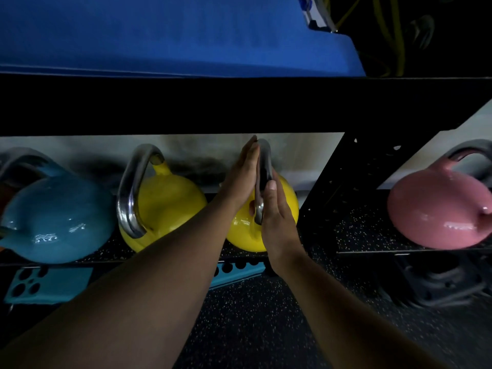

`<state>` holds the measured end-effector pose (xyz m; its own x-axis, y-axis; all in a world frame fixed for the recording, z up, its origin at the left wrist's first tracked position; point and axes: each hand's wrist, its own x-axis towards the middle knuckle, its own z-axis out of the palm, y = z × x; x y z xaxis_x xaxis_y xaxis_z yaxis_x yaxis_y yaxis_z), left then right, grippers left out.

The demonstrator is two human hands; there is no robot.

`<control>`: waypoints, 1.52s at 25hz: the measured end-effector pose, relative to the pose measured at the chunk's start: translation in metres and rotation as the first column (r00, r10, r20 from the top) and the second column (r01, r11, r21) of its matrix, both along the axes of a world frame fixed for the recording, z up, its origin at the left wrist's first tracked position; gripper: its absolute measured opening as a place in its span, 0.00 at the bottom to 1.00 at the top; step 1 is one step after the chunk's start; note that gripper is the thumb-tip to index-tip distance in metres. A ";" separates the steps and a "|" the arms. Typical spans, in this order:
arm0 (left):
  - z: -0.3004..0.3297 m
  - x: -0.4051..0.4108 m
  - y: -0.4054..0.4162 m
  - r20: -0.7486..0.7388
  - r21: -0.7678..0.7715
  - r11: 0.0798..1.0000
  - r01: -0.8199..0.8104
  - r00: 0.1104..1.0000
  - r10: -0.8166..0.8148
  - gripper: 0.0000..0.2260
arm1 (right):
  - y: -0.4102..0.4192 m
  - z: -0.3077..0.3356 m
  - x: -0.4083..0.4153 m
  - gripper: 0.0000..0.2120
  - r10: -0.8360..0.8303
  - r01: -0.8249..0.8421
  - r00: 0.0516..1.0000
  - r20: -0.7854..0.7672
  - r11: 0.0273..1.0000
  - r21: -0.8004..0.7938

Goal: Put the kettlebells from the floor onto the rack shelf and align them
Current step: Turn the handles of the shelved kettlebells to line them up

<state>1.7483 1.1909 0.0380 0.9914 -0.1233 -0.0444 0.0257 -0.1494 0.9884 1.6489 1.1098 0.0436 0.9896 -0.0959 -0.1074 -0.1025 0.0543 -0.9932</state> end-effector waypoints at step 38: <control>0.024 -0.002 0.005 0.021 0.586 0.809 -0.039 0.999 0.033 0.23 | -0.042 0.033 0.010 0.20 0.191 -0.217 0.971 -0.145 0.957 -0.192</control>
